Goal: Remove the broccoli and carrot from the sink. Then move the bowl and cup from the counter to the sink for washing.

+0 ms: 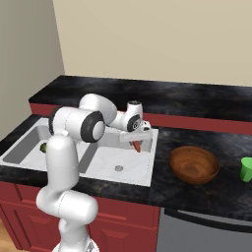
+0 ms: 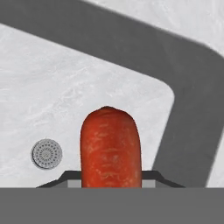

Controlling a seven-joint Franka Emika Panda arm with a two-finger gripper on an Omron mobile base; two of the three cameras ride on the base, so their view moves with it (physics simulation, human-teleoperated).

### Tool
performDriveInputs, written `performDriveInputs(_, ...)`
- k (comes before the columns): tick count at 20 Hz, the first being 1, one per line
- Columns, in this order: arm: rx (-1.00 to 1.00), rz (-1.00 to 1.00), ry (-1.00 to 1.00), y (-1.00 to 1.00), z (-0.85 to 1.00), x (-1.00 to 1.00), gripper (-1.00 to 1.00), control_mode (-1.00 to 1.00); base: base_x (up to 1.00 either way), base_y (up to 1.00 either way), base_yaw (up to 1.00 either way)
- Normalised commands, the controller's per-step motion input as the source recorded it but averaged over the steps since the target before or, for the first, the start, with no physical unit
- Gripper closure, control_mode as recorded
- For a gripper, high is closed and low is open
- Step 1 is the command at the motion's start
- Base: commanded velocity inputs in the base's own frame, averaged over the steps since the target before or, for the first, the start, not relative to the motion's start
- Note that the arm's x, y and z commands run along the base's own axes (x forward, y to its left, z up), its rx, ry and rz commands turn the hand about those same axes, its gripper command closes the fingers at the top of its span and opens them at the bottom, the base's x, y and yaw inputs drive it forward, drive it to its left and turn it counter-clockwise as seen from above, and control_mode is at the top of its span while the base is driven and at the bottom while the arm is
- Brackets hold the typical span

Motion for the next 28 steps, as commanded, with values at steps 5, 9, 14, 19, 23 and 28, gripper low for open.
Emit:
performDriveInputs(5,0.00,0.00,-0.06,-0.12,0.32,-0.01,1.00,-1.00,0.00,0.00,0.00)
performDriveInputs(9,0.00,-0.03,-0.04,-0.22,0.21,0.00,1.00,-1.00,0.00,0.00,0.00)
performDriveInputs(14,0.00,-0.10,0.00,-0.27,0.18,0.02,1.00,-1.00,0.00,0.00,0.00)
performDriveInputs(19,0.00,-0.12,0.00,-0.26,0.16,0.09,1.00,-1.00,0.00,0.00,0.00)
performDriveInputs(23,0.00,-0.12,0.00,-0.27,0.08,0.16,1.00,-1.00,0.00,0.00,0.00)
performDriveInputs(28,0.00,-0.12,0.00,-0.29,0.00,0.18,1.00,-1.00,0.00,0.00,0.00)
